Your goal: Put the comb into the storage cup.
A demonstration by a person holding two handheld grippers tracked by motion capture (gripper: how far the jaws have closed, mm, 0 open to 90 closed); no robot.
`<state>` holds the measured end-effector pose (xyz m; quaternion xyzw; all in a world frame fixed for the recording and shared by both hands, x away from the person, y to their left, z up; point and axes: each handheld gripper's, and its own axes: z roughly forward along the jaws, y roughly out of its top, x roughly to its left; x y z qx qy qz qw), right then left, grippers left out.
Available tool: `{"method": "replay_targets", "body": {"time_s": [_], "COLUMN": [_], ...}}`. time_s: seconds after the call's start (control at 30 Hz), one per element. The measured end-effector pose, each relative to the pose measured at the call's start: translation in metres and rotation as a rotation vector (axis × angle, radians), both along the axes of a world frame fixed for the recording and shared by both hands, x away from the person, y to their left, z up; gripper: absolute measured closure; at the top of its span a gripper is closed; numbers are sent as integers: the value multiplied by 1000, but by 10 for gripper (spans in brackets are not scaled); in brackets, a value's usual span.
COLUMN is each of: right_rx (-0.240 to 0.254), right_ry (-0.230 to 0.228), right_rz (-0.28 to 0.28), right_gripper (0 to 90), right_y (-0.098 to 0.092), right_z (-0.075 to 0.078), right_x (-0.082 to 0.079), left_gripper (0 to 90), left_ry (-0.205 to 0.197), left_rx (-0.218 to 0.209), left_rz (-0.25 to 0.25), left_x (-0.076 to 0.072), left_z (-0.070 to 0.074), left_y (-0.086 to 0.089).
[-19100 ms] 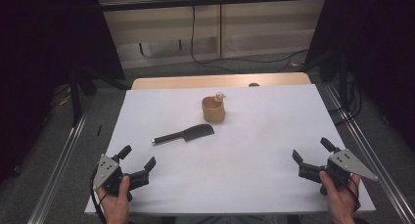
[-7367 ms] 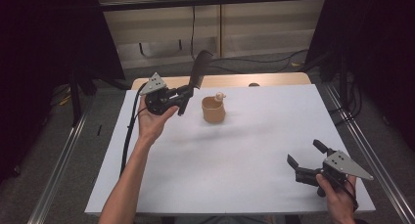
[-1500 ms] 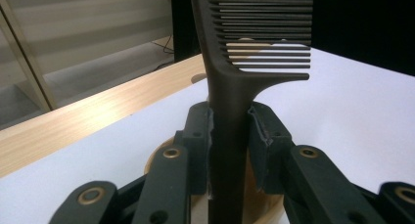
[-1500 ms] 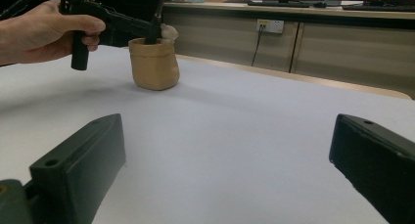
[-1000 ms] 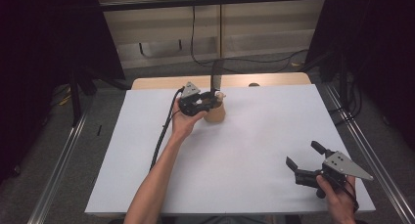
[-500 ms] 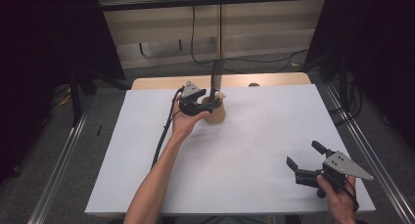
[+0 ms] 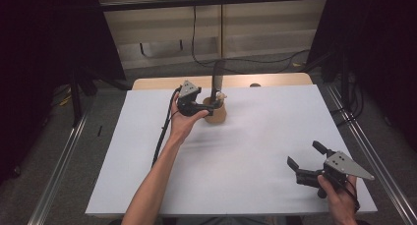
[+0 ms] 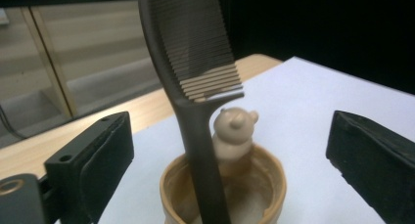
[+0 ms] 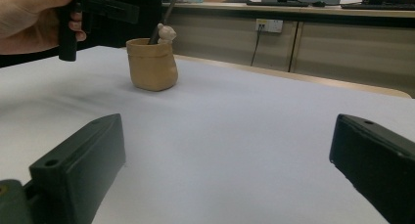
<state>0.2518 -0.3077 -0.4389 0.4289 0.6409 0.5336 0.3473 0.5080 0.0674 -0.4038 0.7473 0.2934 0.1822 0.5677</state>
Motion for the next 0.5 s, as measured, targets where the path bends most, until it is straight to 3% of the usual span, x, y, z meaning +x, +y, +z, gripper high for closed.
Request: {"method": "replay_targets", "body": {"time_s": [0.13,0.17,0.33,0.47,0.5], "right_rx": [-1,2,3,3,2], "right_ry": [5,9,8,11,11], "right_rz": [0,-3,-11,-15,-16], "right_gripper": [0,0,0,0,0], "right_y": [0,-1,-2,-2,-2], "right_z": [-1,-1,-2,-2,-2], "right_x": [1,2,5,6,5], "left_gripper": [19,19,24,24,21], "left_ry": [-20,-50,-43,-61,-46], "left_rx": [5,29,28,20,13], "left_rz": [0,2,25,42,57], "left_x": [-2,-5,-7,-13,-13], "left_z": [4,6,7,7,7], "left_y": [4,8,15,21,23]}}
